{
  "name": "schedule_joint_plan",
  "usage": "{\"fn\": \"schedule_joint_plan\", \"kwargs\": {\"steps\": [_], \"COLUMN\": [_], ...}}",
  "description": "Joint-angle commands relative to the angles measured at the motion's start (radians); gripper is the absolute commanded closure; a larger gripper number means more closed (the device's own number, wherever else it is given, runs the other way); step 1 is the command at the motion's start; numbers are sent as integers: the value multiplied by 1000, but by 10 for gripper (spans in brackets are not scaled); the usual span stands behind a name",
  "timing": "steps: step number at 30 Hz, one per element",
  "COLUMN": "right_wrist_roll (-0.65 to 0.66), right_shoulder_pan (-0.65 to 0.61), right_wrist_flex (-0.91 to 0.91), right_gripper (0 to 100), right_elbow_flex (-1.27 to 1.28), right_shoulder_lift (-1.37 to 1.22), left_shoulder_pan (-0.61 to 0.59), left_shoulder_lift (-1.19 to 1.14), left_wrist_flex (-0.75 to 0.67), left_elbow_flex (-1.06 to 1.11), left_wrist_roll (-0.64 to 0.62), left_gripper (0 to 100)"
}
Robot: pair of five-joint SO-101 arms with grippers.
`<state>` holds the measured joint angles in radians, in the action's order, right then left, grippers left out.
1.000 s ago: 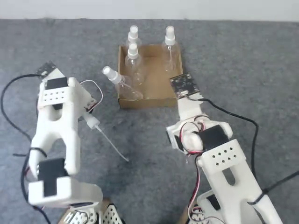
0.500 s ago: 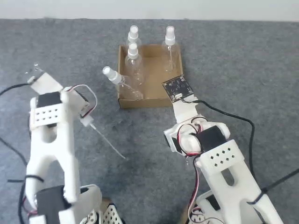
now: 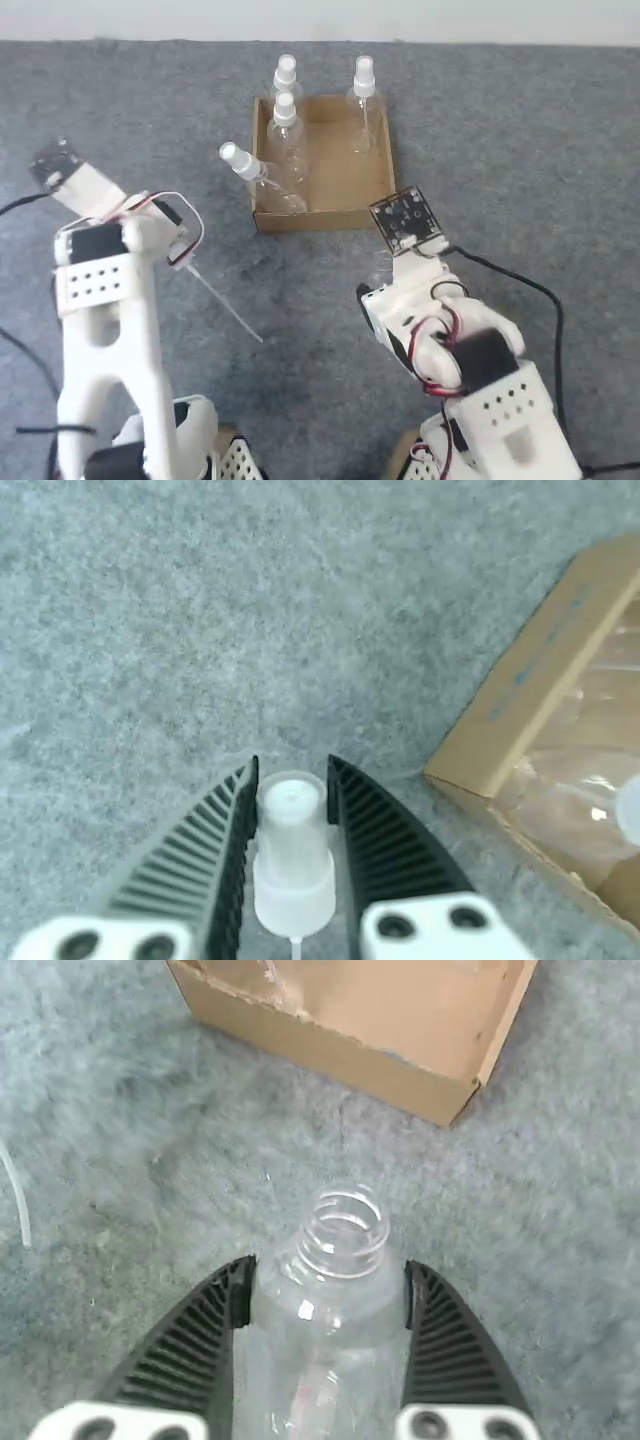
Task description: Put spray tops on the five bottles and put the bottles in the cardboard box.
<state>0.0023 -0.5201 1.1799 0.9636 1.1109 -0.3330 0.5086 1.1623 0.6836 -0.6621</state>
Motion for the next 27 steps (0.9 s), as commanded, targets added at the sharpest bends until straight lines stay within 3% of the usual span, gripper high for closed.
{"fn": "schedule_joint_plan", "kwargs": {"steps": [1, 8, 27], "right_wrist_roll": [12, 14, 91], "right_shoulder_pan": [-10, -104, -110], "right_wrist_flex": [-44, -44, -41], "right_gripper": [923, 923, 924], "right_elbow_flex": [0, 21, 43], "right_shoulder_lift": [53, 62, 62], "left_shoulder_pan": [0, 5, 54], "left_shoulder_lift": [124, 261, 554], "left_wrist_flex": [-26, -28, -83], "left_elbow_flex": [15, 70, 222], "left_wrist_roll": [5, 5, 11], "left_gripper": [987, 987, 987]}}
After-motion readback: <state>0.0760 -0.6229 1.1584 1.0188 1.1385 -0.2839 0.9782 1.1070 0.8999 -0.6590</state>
